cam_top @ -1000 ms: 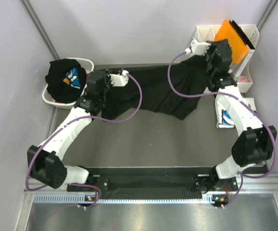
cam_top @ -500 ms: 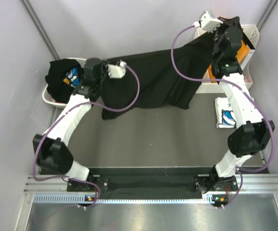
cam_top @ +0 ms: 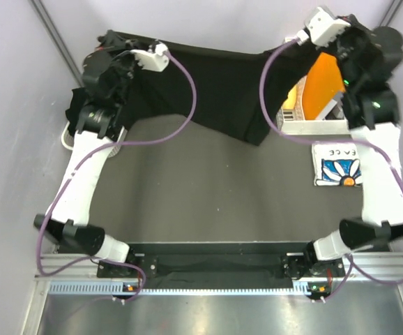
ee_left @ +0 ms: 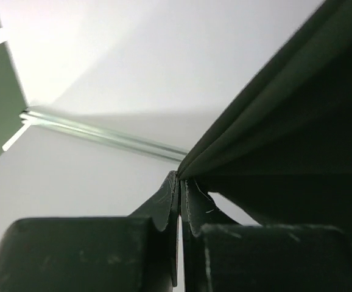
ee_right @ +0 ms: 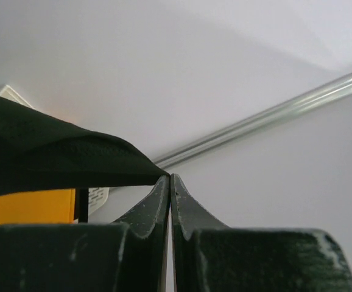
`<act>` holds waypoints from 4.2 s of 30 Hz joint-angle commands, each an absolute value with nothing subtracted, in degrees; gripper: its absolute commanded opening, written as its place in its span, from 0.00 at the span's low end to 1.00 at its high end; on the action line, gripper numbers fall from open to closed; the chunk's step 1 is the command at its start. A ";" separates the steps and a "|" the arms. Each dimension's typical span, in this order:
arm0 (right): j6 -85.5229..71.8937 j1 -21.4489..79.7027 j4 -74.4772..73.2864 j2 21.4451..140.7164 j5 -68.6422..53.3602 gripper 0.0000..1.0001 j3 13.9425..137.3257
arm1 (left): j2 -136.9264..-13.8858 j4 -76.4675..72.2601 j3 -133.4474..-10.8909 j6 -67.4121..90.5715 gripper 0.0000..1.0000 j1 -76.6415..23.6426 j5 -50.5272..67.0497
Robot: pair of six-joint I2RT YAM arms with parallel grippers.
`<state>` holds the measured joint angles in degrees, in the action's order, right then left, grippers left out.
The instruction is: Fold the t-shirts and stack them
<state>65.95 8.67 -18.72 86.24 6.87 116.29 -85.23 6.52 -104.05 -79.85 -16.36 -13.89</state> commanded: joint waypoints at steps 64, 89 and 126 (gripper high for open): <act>71.90 4.48 7.75 93.25 -0.62 0.00 97.03 | -112.85 -37.89 -97.93 -85.88 0.00 -10.81 -15.03; 75.59 11.51 -63.62 76.46 -9.49 0.00 72.26 | -78.66 40.68 -64.78 -79.98 0.00 -12.04 11.42; 73.13 25.49 -53.26 68.63 -3.69 0.00 49.02 | -73.03 40.60 -46.05 -92.03 0.00 -12.13 6.24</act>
<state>77.87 25.76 -58.02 67.20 -1.61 44.36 -73.49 44.36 -45.82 -93.45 -12.12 7.57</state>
